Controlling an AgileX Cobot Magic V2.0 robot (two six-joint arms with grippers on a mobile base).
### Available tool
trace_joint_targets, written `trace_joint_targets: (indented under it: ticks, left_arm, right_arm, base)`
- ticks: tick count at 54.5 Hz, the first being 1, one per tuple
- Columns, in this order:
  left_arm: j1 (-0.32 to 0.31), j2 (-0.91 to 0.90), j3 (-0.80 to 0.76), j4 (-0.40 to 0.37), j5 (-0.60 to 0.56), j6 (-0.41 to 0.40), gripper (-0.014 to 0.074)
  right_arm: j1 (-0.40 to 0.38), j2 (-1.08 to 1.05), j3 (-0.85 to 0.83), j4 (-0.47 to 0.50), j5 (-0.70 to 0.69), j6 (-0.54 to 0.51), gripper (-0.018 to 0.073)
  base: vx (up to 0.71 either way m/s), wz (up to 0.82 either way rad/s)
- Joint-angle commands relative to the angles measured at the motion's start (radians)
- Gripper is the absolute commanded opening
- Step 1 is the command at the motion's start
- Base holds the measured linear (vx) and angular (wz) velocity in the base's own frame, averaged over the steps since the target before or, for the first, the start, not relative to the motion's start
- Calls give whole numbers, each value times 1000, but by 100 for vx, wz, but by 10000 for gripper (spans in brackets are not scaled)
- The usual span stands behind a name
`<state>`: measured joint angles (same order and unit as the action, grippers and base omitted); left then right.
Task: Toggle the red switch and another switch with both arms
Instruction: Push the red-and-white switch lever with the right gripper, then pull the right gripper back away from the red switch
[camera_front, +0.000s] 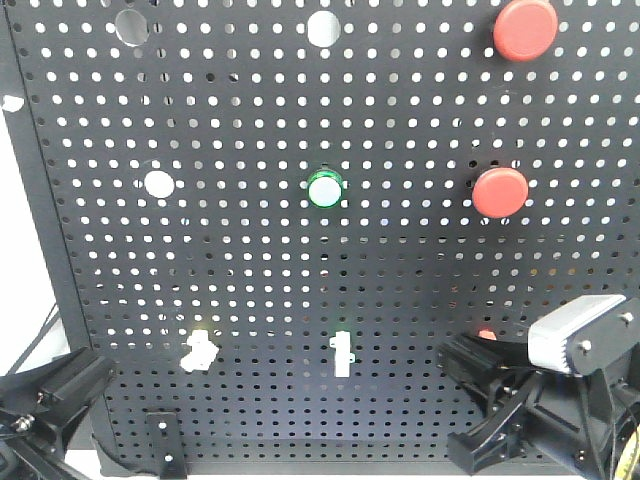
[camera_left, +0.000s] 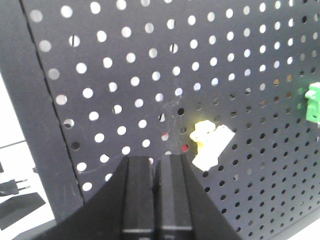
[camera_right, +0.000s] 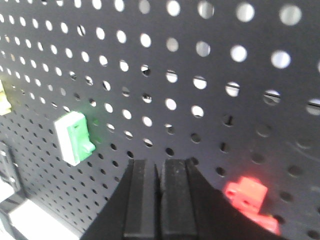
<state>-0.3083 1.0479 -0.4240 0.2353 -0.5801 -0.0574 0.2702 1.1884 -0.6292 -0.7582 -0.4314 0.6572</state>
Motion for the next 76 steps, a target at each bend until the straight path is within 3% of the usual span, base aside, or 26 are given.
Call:
trace_joint_targets:
  ticks: [1, 17, 35, 53, 76]
  left_arm:
    - [-3, -20, -27, -22, -87, -1, 1]
    - [-3, -20, -27, -22, -92, -1, 1]
    - [-3, -20, -27, -22, -91, -1, 1]
    - [-3, -20, -27, -22, -91, -2, 1]
    - [-3, -20, -27, -22, -91, -2, 3]
  right_arm:
    - [-3, -14, -35, 14, -4, 24, -9]
    - [-3, 17, -32, -118, 7, 180, -9]
    - [-3, -108, -32, -124, -150, 149, -9]
    - [-3, -298, -32, -135, 59, 132, -9]
    - [-3, -303, -32, -135, 78, 135, -9]
  base:
    - [0, 0]
    - [0, 0]
    - [0, 0]
    - [0, 0]
    - [0, 0]
